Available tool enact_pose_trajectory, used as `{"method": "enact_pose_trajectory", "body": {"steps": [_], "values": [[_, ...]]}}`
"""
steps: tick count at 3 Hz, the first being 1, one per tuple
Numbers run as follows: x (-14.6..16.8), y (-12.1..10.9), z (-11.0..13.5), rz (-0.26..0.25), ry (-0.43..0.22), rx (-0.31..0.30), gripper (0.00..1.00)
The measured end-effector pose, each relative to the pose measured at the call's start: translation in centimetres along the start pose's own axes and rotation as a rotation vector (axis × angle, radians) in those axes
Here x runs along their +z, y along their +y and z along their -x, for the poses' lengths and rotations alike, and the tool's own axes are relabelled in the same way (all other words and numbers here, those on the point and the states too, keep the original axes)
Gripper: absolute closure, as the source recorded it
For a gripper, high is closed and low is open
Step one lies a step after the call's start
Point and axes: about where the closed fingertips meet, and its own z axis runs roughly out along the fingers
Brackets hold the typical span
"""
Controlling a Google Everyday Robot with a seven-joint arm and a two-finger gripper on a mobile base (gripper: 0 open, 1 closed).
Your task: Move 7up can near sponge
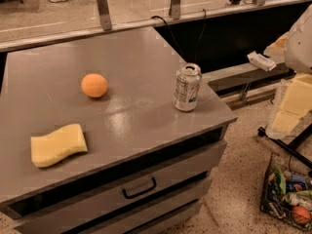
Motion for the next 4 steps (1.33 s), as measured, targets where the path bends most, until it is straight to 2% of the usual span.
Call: {"method": "enact_pose_trajectory", "body": {"steps": [2,3,4], "values": [[0.4,-0.9,0.6,-0.011,-0.009,-0.017,0.0],[1.9,-3.7,2.0,-0.023,-0.039,-0.043,0.0],[4.1,-6.1,4.3,-0.007,-0.106,-0.071,0.0]]}}
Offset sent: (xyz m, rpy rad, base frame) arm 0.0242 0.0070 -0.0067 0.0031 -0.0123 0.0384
